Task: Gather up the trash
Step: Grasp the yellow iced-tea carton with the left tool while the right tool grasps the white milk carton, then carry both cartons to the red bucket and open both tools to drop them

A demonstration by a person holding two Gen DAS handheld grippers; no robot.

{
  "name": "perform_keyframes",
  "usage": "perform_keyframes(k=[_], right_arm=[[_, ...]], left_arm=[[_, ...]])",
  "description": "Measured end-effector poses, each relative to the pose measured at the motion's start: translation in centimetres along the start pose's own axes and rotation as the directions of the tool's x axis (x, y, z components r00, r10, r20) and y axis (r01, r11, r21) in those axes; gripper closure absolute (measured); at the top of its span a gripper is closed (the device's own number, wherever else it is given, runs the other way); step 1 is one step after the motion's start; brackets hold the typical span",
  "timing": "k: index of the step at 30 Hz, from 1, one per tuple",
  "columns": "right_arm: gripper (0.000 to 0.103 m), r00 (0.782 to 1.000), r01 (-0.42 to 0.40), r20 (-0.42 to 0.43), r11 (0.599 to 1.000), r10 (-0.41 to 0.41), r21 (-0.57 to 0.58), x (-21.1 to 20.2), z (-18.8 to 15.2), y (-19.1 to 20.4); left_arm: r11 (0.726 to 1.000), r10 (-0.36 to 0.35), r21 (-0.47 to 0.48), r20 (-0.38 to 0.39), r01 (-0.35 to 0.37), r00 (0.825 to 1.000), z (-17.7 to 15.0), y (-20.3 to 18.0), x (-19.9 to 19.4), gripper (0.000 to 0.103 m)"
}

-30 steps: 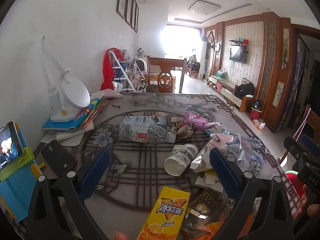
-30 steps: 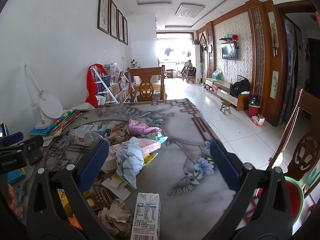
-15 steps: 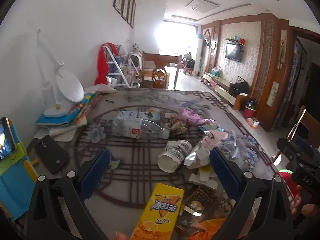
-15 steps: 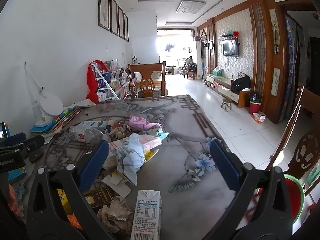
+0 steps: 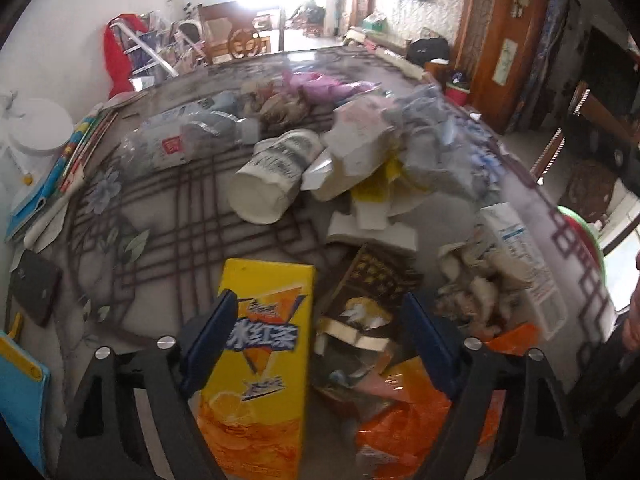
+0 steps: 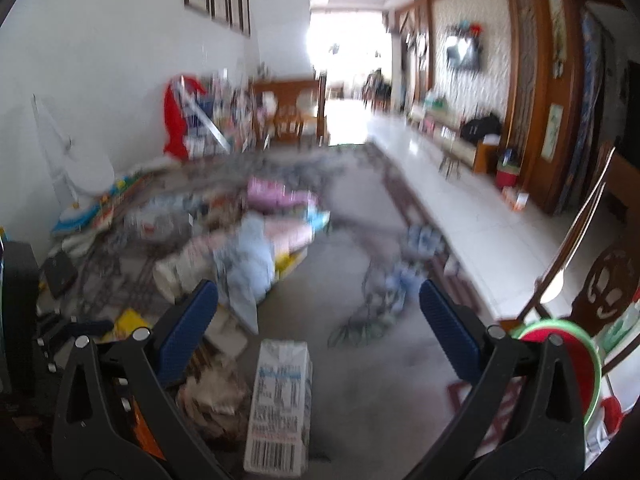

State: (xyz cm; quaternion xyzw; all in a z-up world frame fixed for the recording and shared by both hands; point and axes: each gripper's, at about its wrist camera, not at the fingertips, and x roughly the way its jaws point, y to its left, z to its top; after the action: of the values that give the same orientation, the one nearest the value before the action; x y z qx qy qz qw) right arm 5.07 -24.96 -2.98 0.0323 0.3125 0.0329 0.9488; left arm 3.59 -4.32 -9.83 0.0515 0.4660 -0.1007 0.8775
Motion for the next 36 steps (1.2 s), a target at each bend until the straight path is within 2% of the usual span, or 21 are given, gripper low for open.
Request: perform_keyframes(k=[4, 8, 12, 14, 16, 17, 19, 20, 22, 27, 30, 32, 36], right_arm=[[0.004, 0.987, -0.063, -0.144, 0.996, 0.072, 0.067, 2.3, -0.7, -1.0], [0.004, 0.963, -0.083, -0.249, 0.992, 0.106, 0.098, 3.7, -1.8, -1.2], [0.008, 0.925, -0.137, -0.345, 0.986, 0.160, 0.092, 5.0, -3.1, -0.5], [0.016, 0.916, -0.154, -0.362, 0.985, 0.174, 0.082, 5.3, -3.4, -0.2], [0.032, 0.901, -0.171, -0.392, 0.982, 0.186, 0.074, 5.6, -3.8, 0.3], [0.036, 0.891, -0.176, -0.412, 0.982, 0.190, 0.072, 5.9, -4.0, 0.5], [0.058, 0.875, -0.176, -0.446, 0.982, 0.188, 0.067, 6.4, -4.5, 0.8], [0.059, 0.868, -0.179, -0.460, 0.982, 0.189, 0.066, 6.6, -4.8, 0.9], [0.060, 0.869, -0.179, -0.458, 0.982, 0.186, 0.060, 6.4, -4.7, 1.0], [0.060, 0.869, -0.175, -0.458, 0.982, 0.187, 0.068, 6.7, -4.7, 0.9], [0.061, 0.869, -0.173, -0.458, 0.982, 0.186, 0.072, 6.6, -4.6, 0.7], [0.062, 0.879, -0.166, -0.444, 0.984, 0.174, 0.057, 6.3, -4.4, 0.7], [0.062, 0.922, -0.179, -0.335, 0.981, 0.195, 0.079, 4.3, -2.8, 0.0]], left_arm=[[0.996, 0.047, -0.075, -0.033, -0.050, 0.998, -0.1, 2.7, 0.0, 0.041], [0.992, 0.029, -0.124, -0.047, -0.034, 0.998, -0.2, 4.0, 0.4, 0.042], [0.995, 0.004, -0.095, -0.065, -0.010, 0.998, 0.0, 3.2, 0.6, 0.043], [0.998, 0.009, -0.062, -0.069, -0.013, 0.998, 0.1, 2.6, 0.4, 0.042], [0.999, 0.001, -0.047, -0.071, -0.005, 0.998, 0.3, 2.5, 0.5, 0.042], [0.999, 0.000, -0.052, -0.076, -0.004, 0.997, 0.2, 2.5, 0.7, 0.042], [0.998, 0.014, -0.057, -0.103, -0.020, 0.995, -0.1, 2.7, 1.4, 0.044], [0.998, 0.024, -0.057, -0.111, -0.030, 0.994, -0.2, 2.8, 1.7, 0.043], [0.998, 0.015, -0.060, -0.103, -0.021, 0.995, -0.2, 2.8, 1.6, 0.046], [0.998, 0.012, -0.061, -0.089, -0.017, 0.996, -0.2, 2.6, 1.5, 0.046], [0.997, 0.006, -0.073, -0.049, -0.010, 0.999, 0.0, 2.8, 0.8, 0.047], [0.997, 0.002, -0.082, -0.012, -0.003, 1.000, 0.1, 2.9, 0.2, 0.047], [0.993, 0.004, -0.116, 0.082, 0.006, 0.997, 0.6, 3.4, -1.7, 0.047]])
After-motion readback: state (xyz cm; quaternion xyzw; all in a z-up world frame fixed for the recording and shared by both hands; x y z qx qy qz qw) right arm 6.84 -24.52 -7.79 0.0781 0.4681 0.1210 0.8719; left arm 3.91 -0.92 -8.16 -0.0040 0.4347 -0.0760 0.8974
